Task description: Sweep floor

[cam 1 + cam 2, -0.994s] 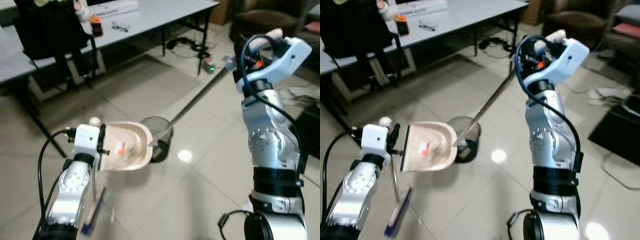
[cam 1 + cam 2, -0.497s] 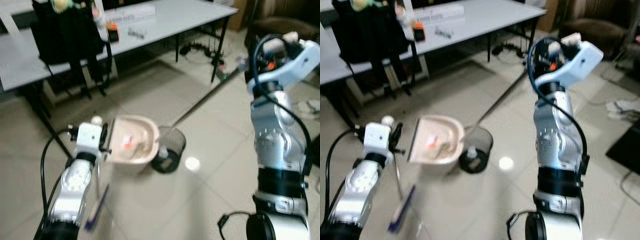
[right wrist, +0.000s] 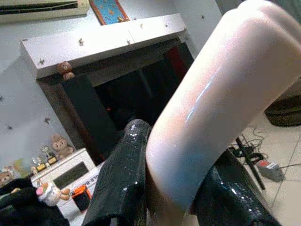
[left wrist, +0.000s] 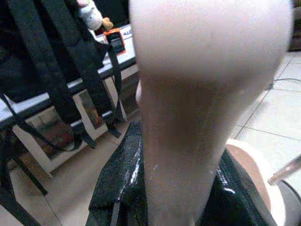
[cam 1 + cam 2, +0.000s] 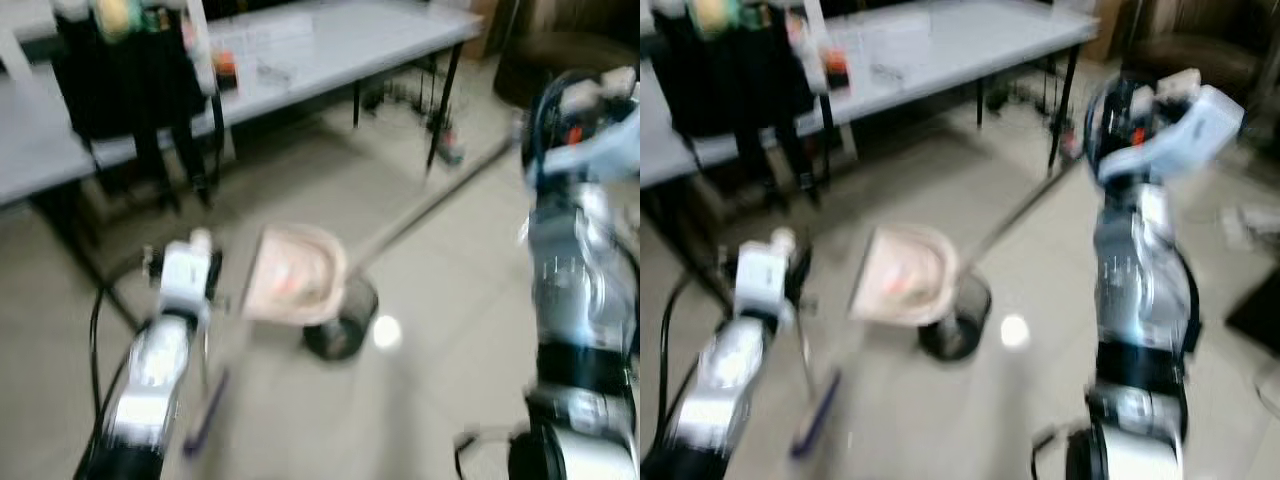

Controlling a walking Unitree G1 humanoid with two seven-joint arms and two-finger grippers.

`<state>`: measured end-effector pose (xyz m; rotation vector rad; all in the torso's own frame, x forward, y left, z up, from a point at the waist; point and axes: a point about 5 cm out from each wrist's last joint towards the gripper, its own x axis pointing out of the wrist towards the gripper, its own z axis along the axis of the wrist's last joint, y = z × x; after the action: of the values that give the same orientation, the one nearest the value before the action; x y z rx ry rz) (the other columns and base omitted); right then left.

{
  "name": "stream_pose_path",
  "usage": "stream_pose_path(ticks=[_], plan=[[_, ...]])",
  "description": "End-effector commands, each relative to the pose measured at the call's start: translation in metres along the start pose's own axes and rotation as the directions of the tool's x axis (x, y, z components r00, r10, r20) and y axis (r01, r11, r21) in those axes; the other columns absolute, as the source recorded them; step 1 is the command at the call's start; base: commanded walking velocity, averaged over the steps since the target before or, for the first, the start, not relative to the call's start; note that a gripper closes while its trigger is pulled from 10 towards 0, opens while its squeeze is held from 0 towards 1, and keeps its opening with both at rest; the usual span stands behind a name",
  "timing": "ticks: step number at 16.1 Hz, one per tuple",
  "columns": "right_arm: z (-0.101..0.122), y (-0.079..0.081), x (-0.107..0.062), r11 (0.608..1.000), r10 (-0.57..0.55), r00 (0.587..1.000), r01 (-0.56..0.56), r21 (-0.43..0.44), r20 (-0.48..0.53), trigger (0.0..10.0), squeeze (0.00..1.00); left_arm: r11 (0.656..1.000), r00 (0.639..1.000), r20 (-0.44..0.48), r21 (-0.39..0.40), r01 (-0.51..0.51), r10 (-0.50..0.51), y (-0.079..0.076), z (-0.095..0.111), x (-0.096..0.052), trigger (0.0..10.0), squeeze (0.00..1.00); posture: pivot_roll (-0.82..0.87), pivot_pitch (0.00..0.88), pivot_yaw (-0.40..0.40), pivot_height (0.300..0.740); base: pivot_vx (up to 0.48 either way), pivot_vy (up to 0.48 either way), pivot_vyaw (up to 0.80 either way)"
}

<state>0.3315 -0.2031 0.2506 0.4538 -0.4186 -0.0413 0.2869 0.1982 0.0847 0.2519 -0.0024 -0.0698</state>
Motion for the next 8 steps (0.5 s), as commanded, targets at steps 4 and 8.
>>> stream_pose_path(ticks=[4, 8], plan=[[0.0137, -0.0053, 0.0029, 0.998, 0.001, 0.997, 0.004, -0.067, 0.075, 10.0, 0.0, 1.0, 0.999, 0.049, 0.003, 0.011, -0.011, -0.0041, 0.0112, 0.0035, 10.0, 0.0, -0.07, 0.002, 0.054, 0.74, 0.413, 0.0, 0.0], [0.0122, -0.0036, 0.0025, 0.993, 0.026, 0.997, -0.016, -0.12, 0.077, 10.0, 0.0, 1.0, 0.999, 0.043, -0.005, 0.01, -0.009, -0.0051, 0.0108, 0.0026, 10.0, 0.0, -0.07, 0.007, 0.051, 0.74, 0.387, 0.0, 0.0]])
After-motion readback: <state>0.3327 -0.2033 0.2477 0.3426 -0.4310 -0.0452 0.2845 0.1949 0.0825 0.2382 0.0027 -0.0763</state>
